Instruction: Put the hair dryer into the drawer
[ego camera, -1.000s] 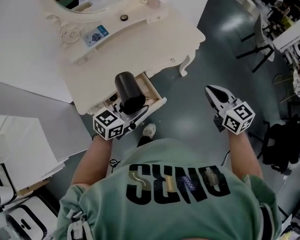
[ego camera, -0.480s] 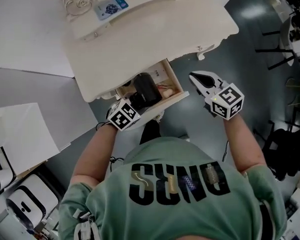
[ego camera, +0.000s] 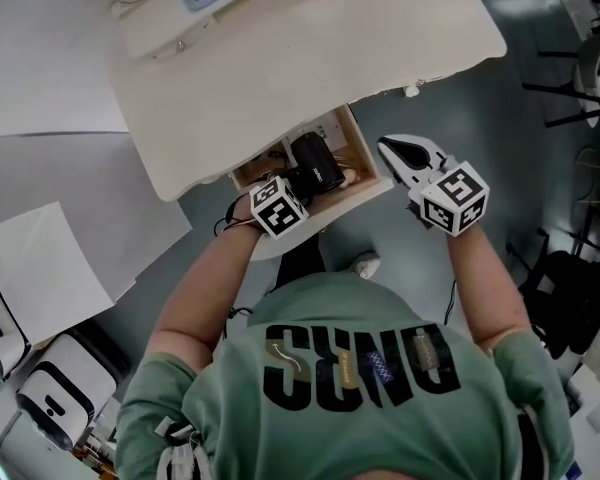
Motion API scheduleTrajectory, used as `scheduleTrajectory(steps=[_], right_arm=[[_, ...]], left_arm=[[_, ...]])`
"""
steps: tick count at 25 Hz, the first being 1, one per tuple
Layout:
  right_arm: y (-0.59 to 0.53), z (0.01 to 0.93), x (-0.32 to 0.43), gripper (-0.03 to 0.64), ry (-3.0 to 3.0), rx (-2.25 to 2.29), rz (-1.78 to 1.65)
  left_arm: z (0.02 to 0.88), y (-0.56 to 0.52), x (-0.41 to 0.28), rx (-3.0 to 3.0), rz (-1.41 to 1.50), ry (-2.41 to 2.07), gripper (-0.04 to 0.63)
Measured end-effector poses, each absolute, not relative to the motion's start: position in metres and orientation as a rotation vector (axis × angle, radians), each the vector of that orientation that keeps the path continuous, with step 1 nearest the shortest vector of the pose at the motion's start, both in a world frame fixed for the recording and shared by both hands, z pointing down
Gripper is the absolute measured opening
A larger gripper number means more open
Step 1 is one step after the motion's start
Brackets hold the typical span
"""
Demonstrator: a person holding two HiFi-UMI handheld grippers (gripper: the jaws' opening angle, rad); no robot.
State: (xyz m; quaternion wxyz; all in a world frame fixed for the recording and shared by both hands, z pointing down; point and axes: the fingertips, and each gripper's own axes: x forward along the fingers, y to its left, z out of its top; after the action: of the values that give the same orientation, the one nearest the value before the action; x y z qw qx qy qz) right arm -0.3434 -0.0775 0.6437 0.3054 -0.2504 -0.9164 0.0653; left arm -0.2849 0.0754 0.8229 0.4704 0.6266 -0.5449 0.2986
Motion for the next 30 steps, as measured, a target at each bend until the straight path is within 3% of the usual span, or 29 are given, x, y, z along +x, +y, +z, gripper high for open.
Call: scheduleTrajectory(steps=[10, 22, 26, 30], right_arm=[[-0.084, 0.669, -0.349, -0.006, -2.410, -0.644, 0.210], [-0.090, 0.676, -0.341, -0.005, -2.406, -0.624, 0.248], [-0.093, 0.673, -0.336, -0.006, -2.409, -0.620, 0.256], [-0.100, 0.667, -0.332, -0.006, -2.421, -0.604, 0.259]], left_arm=[[0.872, 0.064, -0.296, 1.426, 0.882, -1.248, 0.204], [0.883, 0.050, -0.301, 1.394, 0.760, -1.243, 0.247], [0.867, 0.043, -0.296, 1.434, 0.615, -1.280, 0.346], [0.839, 0.031, -0.306, 1.475, 0.503, -1.391, 0.359]])
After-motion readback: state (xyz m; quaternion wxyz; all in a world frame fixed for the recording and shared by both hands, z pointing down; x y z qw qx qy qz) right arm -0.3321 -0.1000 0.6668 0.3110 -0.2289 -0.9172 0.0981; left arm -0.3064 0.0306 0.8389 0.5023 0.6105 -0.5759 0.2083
